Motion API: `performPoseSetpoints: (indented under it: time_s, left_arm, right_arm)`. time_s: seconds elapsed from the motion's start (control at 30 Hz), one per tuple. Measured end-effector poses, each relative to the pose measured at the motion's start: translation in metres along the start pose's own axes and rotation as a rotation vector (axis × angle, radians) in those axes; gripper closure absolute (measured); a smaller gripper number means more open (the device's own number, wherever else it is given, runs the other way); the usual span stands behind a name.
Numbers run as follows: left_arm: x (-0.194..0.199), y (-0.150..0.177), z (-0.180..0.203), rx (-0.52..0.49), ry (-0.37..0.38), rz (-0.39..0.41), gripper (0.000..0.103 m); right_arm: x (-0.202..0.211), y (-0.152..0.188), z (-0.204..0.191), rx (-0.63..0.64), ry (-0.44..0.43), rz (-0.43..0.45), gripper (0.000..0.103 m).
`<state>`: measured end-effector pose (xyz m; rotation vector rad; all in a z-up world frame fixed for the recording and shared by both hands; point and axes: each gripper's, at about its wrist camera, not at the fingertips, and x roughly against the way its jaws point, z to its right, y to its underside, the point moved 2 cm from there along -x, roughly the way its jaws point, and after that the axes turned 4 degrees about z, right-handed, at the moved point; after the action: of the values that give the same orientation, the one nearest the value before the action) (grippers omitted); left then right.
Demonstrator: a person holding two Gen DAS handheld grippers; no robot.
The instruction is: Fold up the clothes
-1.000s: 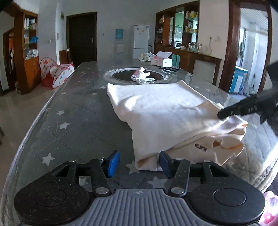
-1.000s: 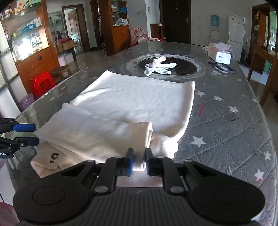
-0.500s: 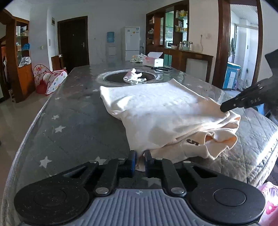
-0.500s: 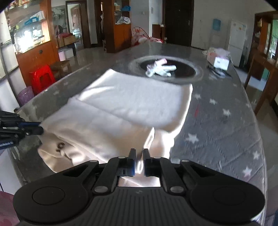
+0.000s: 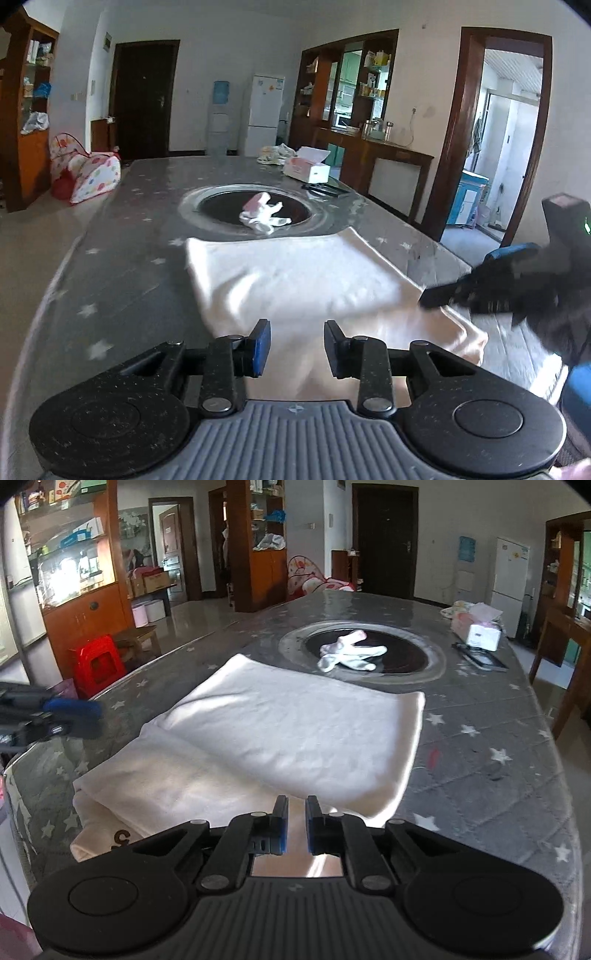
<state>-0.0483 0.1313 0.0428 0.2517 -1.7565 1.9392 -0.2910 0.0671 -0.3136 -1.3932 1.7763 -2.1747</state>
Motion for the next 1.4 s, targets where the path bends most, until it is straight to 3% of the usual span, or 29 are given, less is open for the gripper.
performPoseSetpoints:
  time_s: [0.2,0.33,0.53,0.67,0.97,1.23,1.4]
  left_arm:
    - [-0.051,0.005,0.005,-0.053,-0.011,-0.078,0.068]
    - [-0.062,0.016,-0.007,-0.024,-0.014,-0.121,0.065]
    - [-0.039,0.017,0.006,-0.098,-0.016,-0.081,0.058]
    - [-0.036,0.031,0.015,-0.193,-0.037,-0.118,0.054]
    - [0.005,0.031,0.026,-0.252,-0.038,-0.080,0.049]
    - [0.034,0.055,0.051,-0.445,-0.004,-0.102,0.047]
    - [0.028,0.072,0.075,-0.585,0.011,-0.096,0.046]
  right_arm:
    - [-0.014,0.009,0.003,0.009,0.005,-0.037,0.094]
    - [-0.005,0.012,0.004,0.025,0.009,-0.038,0.094]
    - [0.016,0.016,-0.008,0.082,-0.027,-0.030,0.090]
    - [0.016,0.026,-0.011,0.099,-0.024,-0.046,0.086]
    - [0.027,0.032,-0.026,0.148,-0.042,-0.037,0.078]
    - [0.044,0.036,-0.033,0.193,-0.039,-0.018,0.074]
    - [0.055,0.044,-0.038,0.244,-0.031,-0.041,0.070]
